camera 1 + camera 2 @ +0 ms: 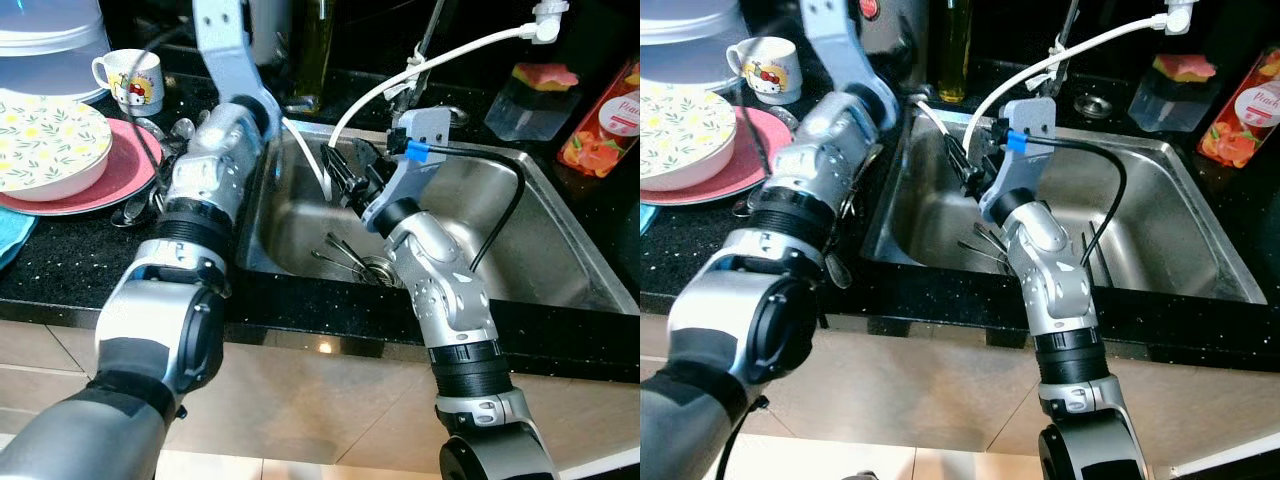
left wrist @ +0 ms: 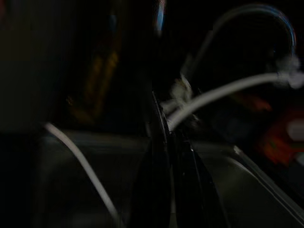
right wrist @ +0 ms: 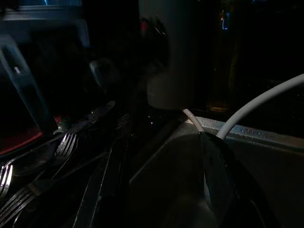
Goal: Kitchen organization
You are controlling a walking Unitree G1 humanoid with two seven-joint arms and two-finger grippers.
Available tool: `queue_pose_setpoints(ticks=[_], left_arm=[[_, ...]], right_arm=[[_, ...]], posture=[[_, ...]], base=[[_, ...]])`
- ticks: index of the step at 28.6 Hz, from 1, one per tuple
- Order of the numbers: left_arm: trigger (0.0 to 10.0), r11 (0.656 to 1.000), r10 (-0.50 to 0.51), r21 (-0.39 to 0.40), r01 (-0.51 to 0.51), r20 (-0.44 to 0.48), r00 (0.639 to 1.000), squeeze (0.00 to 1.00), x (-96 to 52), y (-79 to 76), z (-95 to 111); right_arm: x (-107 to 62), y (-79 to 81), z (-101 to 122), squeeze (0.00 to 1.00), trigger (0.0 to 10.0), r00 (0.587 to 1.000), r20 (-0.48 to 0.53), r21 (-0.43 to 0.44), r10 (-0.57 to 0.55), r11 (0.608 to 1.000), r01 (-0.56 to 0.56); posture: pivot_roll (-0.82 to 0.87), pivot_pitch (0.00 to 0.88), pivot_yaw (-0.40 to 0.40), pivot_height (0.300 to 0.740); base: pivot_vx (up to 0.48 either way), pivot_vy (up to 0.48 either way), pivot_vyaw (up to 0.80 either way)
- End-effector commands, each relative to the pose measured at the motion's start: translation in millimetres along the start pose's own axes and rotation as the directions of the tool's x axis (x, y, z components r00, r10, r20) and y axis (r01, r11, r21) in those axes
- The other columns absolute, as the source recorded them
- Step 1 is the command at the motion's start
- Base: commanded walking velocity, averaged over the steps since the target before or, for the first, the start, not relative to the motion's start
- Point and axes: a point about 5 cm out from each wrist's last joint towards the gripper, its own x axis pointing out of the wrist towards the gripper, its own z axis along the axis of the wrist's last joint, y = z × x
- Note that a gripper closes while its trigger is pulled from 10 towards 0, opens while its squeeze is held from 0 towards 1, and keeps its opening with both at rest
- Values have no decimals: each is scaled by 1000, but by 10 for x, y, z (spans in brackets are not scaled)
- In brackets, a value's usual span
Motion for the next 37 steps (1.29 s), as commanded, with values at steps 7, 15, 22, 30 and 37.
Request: queue_pose_setpoints(ticks=[7,15,22,30,37], left_arm=[[10000,988,-149,-22,150,-315,937,0,-96,-219,-567],[10000,993,-93,23,112,-404,910,0,-175,-102,-749],[10000,1000,-2,12,4,-223,975,0,-148,38,-521],[10000,994,-77,49,101,-357,931,0,-177,-20,-673],[10000,992,-105,20,121,-378,920,0,-197,-87,-817]], right_arm=[[-41,-32,29,0,10000,1000,16,0,-14,1000,14],[-65,-243,78,0,10000,990,36,-30,-135,990,136],[-236,-603,-104,0,10000,949,-84,-210,-303,937,280],[-348,-786,-73,0,10000,895,-36,-193,-445,882,431],[-348,-812,61,0,10000,868,61,-150,-492,855,496]], posture=[[227,85,-82,740],[230,80,-84,740],[219,75,-81,740],[215,67,-77,740],[207,60,-78,740]], base=[[0,0,0],[0,0,0],[0,0,0],[0,0,0],[0,0,0]])
